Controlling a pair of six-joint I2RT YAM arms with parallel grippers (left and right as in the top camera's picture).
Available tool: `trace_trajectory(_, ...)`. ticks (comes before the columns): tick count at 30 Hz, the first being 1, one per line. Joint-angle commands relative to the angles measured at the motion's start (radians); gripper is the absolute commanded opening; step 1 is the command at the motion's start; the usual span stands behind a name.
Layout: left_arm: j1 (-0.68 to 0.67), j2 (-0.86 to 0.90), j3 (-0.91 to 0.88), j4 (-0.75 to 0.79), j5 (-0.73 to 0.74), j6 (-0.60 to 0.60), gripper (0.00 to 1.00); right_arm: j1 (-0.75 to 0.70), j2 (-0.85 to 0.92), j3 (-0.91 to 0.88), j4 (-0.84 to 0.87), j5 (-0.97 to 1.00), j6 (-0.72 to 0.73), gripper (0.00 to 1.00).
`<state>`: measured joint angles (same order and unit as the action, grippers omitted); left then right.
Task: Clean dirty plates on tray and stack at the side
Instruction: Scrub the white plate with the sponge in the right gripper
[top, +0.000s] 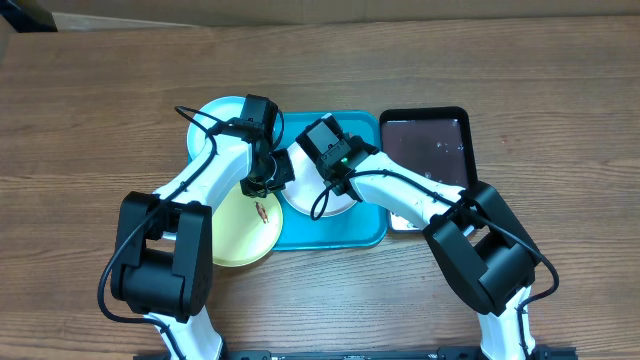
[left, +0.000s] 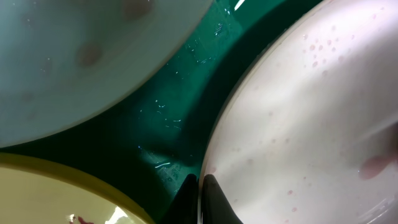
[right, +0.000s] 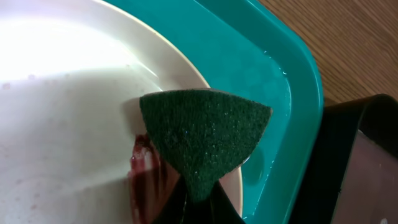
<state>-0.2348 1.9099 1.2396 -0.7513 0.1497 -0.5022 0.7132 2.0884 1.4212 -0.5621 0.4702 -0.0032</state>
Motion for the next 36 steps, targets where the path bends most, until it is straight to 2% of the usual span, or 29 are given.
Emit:
trace_trajectory(1, -0.001, -0.001, 0.021, -0.004, 0.005, 0.008, 0.04, -0.003, 0.001, 0.005, 0.000, 0.023, 0.006, 0.04)
trace_trajectory(10, -0.001, -0.001, 0.021, -0.004, 0.005, 0.008, 0.04, -0.003, 0.029, -0.002, 0.011, -0.027, 0.007, 0.04)
trace_trajectory(16, -0.001, -0.001, 0.021, -0.004, 0.004, 0.009, 0.04, -0.006, 0.085, -0.002, 0.009, -0.041, 0.058, 0.04)
trace_trajectory(31, -0.001, -0.001, 0.021, -0.004, 0.002, 0.009, 0.04, -0.015, 0.113, -0.002, -0.023, -0.486, 0.086, 0.04)
trace_trajectory(36, -0.001, -0.001, 0.021, -0.003, 0.000, 0.009, 0.04, -0.015, 0.114, -0.002, -0.032, -0.542, 0.114, 0.04)
